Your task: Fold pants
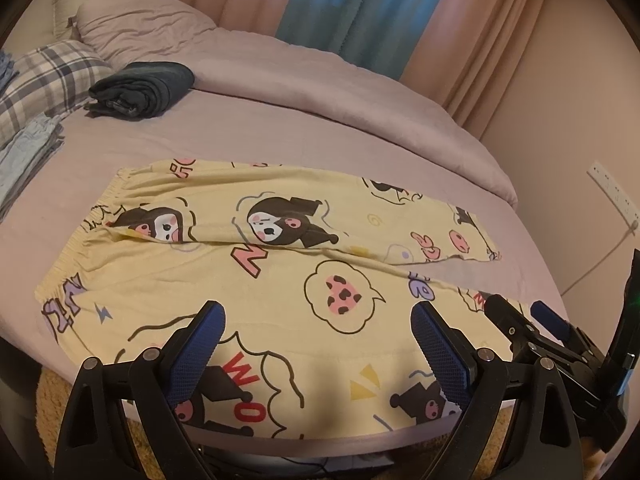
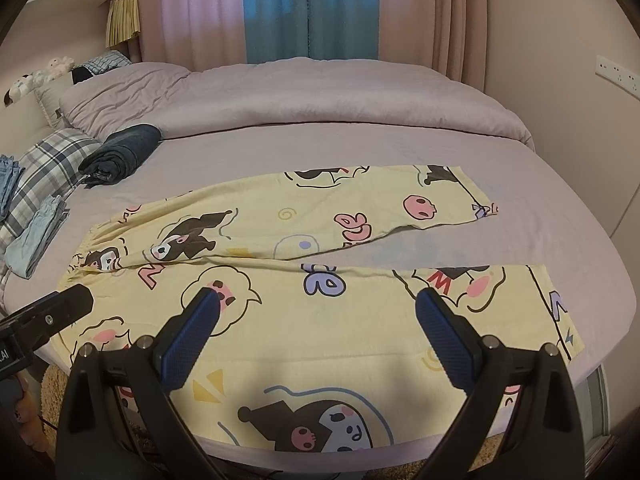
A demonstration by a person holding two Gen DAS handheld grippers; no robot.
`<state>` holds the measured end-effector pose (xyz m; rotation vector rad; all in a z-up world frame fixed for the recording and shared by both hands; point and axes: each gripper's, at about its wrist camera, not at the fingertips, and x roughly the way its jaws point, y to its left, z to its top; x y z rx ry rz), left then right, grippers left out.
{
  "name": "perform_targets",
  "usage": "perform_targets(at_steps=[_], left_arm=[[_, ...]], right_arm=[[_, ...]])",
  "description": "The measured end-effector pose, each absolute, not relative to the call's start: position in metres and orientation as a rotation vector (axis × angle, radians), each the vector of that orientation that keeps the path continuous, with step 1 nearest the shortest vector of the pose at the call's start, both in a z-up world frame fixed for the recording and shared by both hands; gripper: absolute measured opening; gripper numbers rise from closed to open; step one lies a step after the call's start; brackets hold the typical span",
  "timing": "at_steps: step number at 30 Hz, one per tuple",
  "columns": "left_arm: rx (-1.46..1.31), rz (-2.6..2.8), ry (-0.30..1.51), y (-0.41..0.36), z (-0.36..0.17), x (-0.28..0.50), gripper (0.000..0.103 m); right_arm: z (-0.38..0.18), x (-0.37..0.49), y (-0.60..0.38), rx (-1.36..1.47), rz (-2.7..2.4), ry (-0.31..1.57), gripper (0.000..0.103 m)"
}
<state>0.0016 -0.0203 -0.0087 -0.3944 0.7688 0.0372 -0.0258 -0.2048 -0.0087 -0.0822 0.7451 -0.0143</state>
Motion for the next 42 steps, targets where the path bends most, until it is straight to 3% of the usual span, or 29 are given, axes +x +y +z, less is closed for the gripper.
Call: perform_targets(at_steps=[24,31,42], left_arm=[[-0.404,0.041,0.768,-0.015,-0.008,-0.001,0.091],[-0.450,0.236,0.759,0.061,-0.015,-0.007,0.091],[-0.578,0.528,0.824,0.169,-0.068,-0.046,0.091]], right_arm=[[-0.007,-0.027,-0.213,-0.064,-0.019,0.749,0.099],[0.001,-0.033,-0.252,-0.013,-0.066,0.727,0.098],[-0.011,-0.055,-0.407,0.141,-0.419,0.761,0.092]])
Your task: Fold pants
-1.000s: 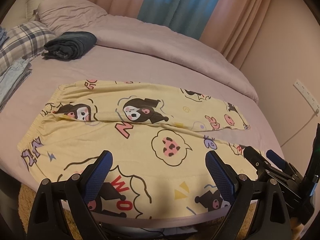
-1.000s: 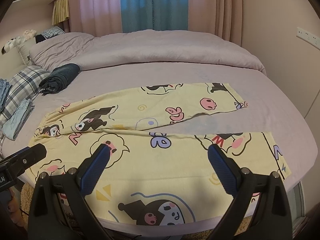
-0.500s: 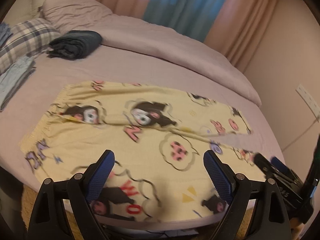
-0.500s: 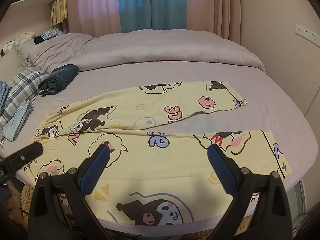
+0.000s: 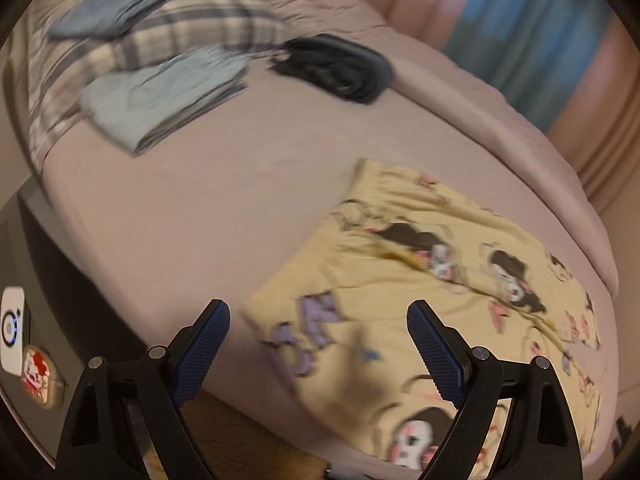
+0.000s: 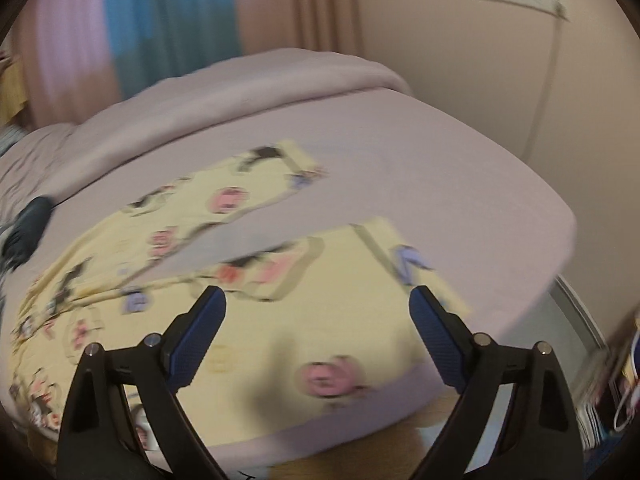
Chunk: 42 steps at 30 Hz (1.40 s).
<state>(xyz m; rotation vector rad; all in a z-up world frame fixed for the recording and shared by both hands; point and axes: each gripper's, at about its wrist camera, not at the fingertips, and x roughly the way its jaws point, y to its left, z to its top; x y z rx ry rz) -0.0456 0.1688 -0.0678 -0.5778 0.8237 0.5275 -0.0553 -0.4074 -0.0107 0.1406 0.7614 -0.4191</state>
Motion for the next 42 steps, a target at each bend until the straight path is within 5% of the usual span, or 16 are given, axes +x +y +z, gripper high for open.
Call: perform_targets(at_steps=[8,14,24,29,36,42], left_arm=[[-0.684,0.515,0.868,0.185,-0.093,-0.060,0.090],[-0.689,0.503,0.890,0.178,-0.106,-0.053,0.077],[-0.667,0.427,0.879,0.163,-0.106,-0.043,0.007],[-0.717,0.421,0.855,0.165,-0.099,-0.047,0.005],[-0.671,0.370,0.802,0.159,-0.063,-0.063,0.004],[-0.687,0.411,0.901,0.165,-0.092,-0.064,0.005]], right_arm=[[-0.044,-0.072,-0.481,0.277,-0.574,0.834,0.084],[-0.060,-0.066,-0.492,0.373,-0.537,0.861,0.082],[-0.076,-0.059,-0.495,0.399,-0.525,0.865,0.061],[-0.069,-0.054,-0.503,0.391,-0.534,0.800,0.004],[-0.018,-0.072,-0.499,0.440,-0.471,0.632,0.005],[-0.017,-0.084,-0.499,0.405,-0.517,0.648,0.005]])
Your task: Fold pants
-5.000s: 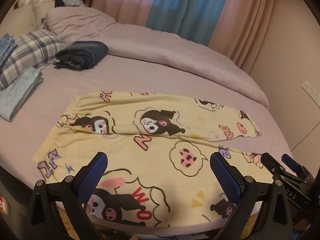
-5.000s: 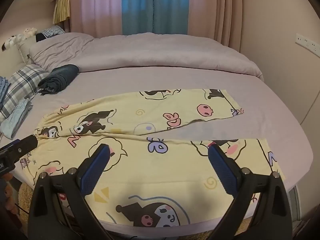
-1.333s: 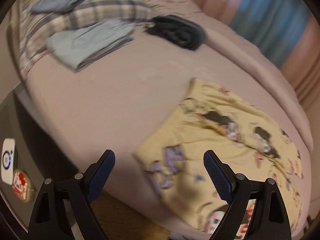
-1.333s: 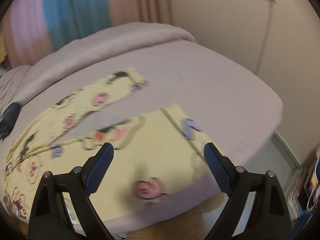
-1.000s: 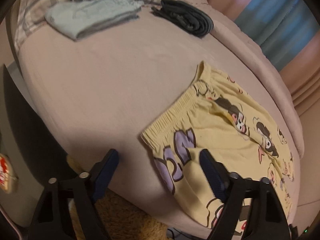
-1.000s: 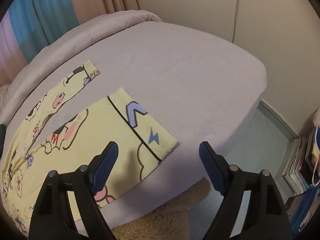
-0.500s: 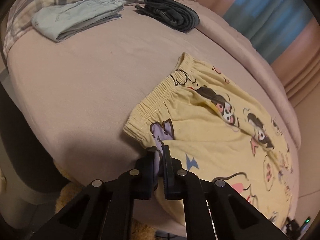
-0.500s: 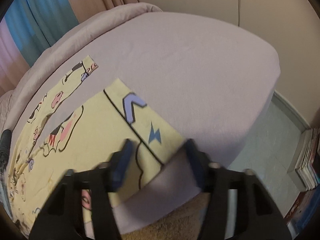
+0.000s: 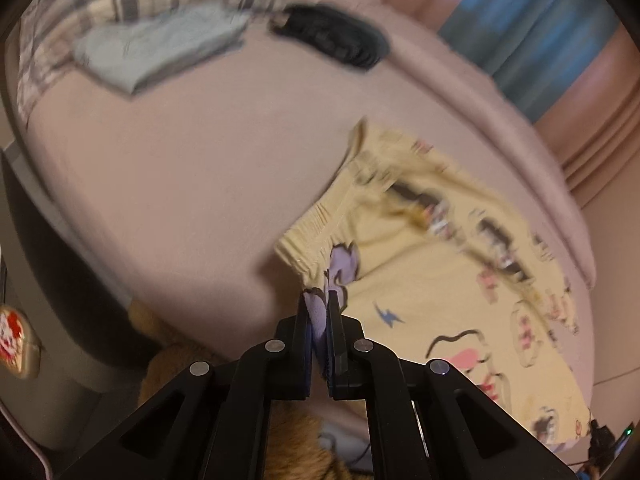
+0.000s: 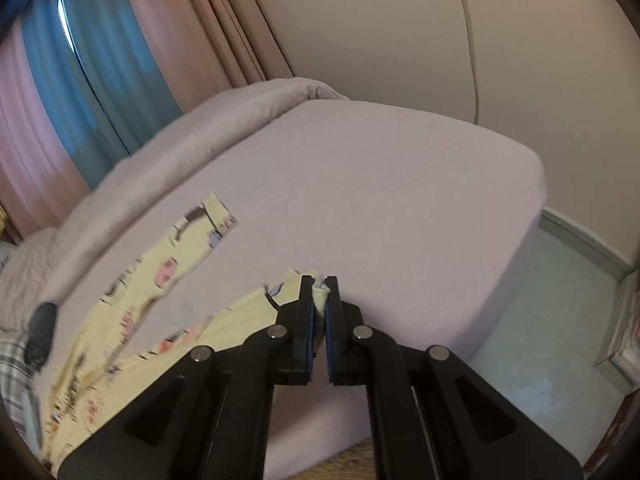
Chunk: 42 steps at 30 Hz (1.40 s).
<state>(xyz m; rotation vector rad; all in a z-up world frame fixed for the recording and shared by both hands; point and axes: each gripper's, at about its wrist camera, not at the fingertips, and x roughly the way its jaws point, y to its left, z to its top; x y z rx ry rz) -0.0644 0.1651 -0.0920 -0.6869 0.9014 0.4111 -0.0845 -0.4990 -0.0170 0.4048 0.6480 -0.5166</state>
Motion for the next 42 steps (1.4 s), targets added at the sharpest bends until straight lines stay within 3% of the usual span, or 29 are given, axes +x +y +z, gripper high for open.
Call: perform_targets(at_steps=[3,6,8,9,10,11,14,17,22,24,25,27,30,32,33,35,36,38,39,41,42], left_arm=[[-0.667,0.427,0.947,0.167,-0.110,-0.058,0.005],[-0.626,0.423,0.968,0.164,-0.105,-0.053,0.005],[-0.603,0.425,0.985,0.165,-0.097,-0.052,0.006],[-0.601,0.424,0.985,0.166,-0.094,-0.053,0.007],[-0.602,0.422,0.974,0.167,-0.089,-0.055,0.007],[-0.600,0.424,0.955,0.168,-0.084,-0.058,0.007],[-0.587,0.463,0.903,0.170,-0.071,-0.063,0.012],[-0.572,0.503,0.873,0.172,-0.062,-0.062,0.025],[-0.599,0.514,0.882,0.180,-0.061,-0.070,0.026],[-0.612,0.530,0.887,0.184,-0.058,-0.073,0.026],[-0.616,0.533,0.887,0.185,-0.055,-0.074,0.026],[-0.620,0.525,0.889,0.189,-0.048,-0.069,0.026],[-0.630,0.506,0.870,0.198,-0.030,-0.053,0.027],[-0.647,0.479,0.837,0.205,-0.021,-0.037,0.040],[-0.665,0.463,0.822,0.209,-0.019,-0.029,0.055],[-0.706,0.431,0.816,0.218,-0.020,-0.005,0.063],[-0.710,0.415,0.824,0.222,-0.021,0.006,0.063],[-0.696,0.412,0.867,0.230,-0.027,0.031,0.063],[-0.685,0.423,0.893,0.234,-0.030,0.044,0.063],[-0.654,0.428,0.931,0.242,-0.035,0.071,0.063],[-0.648,0.419,0.936,0.245,-0.037,0.081,0.063]], right_arm=[[-0.047,-0.077,-0.509,0.405,-0.552,0.773,0.006],[-0.070,-0.072,-0.516,0.376,-0.605,0.893,0.016],[-0.063,-0.070,-0.517,0.317,-0.656,0.918,0.039],[-0.057,-0.069,-0.517,0.288,-0.673,0.917,0.061],[-0.047,-0.068,-0.516,0.260,-0.682,0.898,0.074],[-0.033,-0.066,-0.515,0.244,-0.677,0.865,0.076],[-0.010,-0.048,-0.516,0.273,-0.585,0.840,0.078],[-0.011,-0.011,-0.510,0.233,-0.494,0.881,0.078],[-0.057,0.052,-0.498,0.168,-0.407,1.009,0.073],[-0.084,0.070,-0.503,0.162,-0.444,1.059,0.060],[-0.084,0.070,-0.502,0.151,-0.451,1.032,0.046],[-0.075,0.073,-0.498,0.127,-0.442,1.019,0.009],[-0.044,0.068,-0.506,0.199,-0.451,0.929,0.008],[-0.037,0.069,-0.509,0.235,-0.451,0.909,0.009],[-0.039,0.071,-0.509,0.251,-0.449,0.912,0.009],[-0.071,0.081,-0.512,0.232,-0.488,1.003,0.011],[-0.088,0.086,-0.508,0.213,-0.500,1.058,0.012],[-0.089,0.083,-0.491,0.076,-0.529,0.999,0.013],[-0.088,0.086,-0.487,0.049,-0.532,1.022,0.019],[-0.076,0.091,-0.481,0.017,-0.536,1.079,0.042],[-0.062,0.094,-0.479,0.033,-0.514,1.070,0.062]])
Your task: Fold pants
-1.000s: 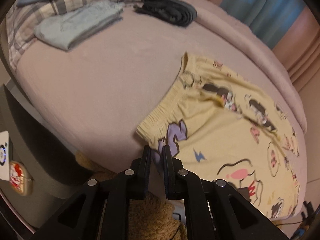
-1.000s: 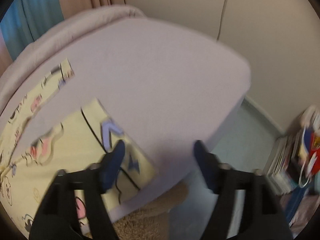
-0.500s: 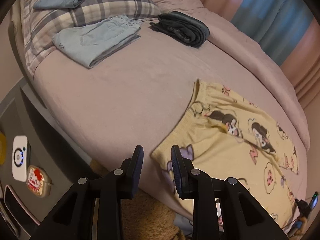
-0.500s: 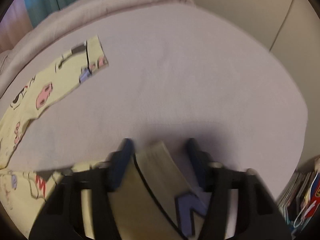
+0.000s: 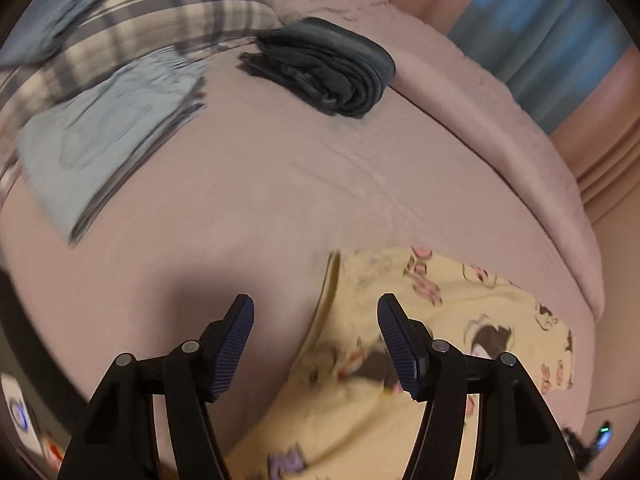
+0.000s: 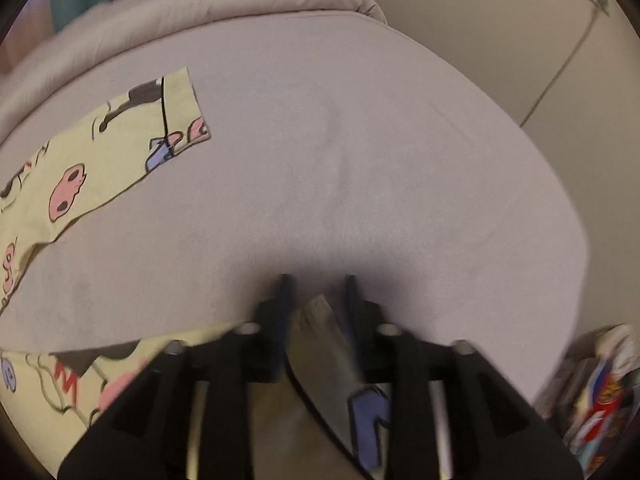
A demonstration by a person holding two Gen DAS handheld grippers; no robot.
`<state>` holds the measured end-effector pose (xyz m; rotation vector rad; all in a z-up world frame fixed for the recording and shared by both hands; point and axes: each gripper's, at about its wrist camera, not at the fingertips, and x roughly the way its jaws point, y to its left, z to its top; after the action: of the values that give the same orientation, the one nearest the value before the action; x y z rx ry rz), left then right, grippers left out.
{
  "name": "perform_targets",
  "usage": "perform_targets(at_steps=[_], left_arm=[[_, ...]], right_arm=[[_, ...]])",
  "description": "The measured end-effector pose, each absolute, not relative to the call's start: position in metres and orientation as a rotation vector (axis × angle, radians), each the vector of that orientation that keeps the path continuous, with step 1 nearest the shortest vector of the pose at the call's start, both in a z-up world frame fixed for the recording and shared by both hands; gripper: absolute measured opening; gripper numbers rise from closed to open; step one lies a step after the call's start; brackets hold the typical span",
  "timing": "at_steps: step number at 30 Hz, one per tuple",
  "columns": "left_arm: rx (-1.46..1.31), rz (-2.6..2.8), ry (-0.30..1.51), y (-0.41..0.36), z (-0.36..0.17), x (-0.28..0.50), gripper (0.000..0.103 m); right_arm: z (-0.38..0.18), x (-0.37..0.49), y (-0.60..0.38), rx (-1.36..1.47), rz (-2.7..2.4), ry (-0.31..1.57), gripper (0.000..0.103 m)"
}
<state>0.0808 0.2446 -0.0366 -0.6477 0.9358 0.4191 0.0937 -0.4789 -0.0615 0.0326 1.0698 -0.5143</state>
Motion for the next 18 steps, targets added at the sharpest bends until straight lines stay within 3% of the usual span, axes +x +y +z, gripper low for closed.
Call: perform_targets(at_steps=[1,4,8,12,14,15,16,18], left_arm=[[-0.647,0.407,0.941,0.248,-0.040,0.091,0.063],[-0.676,0.379,0.978,0.255,-0.059,0.119,0.063],[-0.669,0.337,1.039,0.253,-0.089,0.145,0.063],[-0.697,0.317,1.078,0.248,-0.112,0.155,0.062],[-0.635,0.337,1.061,0.241,-0.111,0.156,0.052],[-0.610,0.350,1.067,0.239,-0.111,0.156,0.033],[-0.589,0.365,1.073,0.238,-0.110,0.157,0.025],[-0.584,0.360,1.062,0.237,-0.110,0.155,0.021]], right_arm=[[-0.045,0.097,-0.477,0.043,-0.506,1.048,0.074],[0.003,0.117,-0.469,0.086,-0.427,1.026,0.086],[0.043,0.157,-0.462,0.232,-0.186,0.935,0.091],[0.034,0.214,-0.447,0.175,-0.226,0.980,0.094],[0.017,0.254,-0.445,0.116,-0.227,1.025,0.094],[0.005,0.268,-0.445,0.106,-0.208,1.050,0.094],[0.003,0.274,-0.448,0.105,-0.200,1.064,0.093],[-0.029,0.300,-0.449,0.104,-0.188,1.100,0.091]])
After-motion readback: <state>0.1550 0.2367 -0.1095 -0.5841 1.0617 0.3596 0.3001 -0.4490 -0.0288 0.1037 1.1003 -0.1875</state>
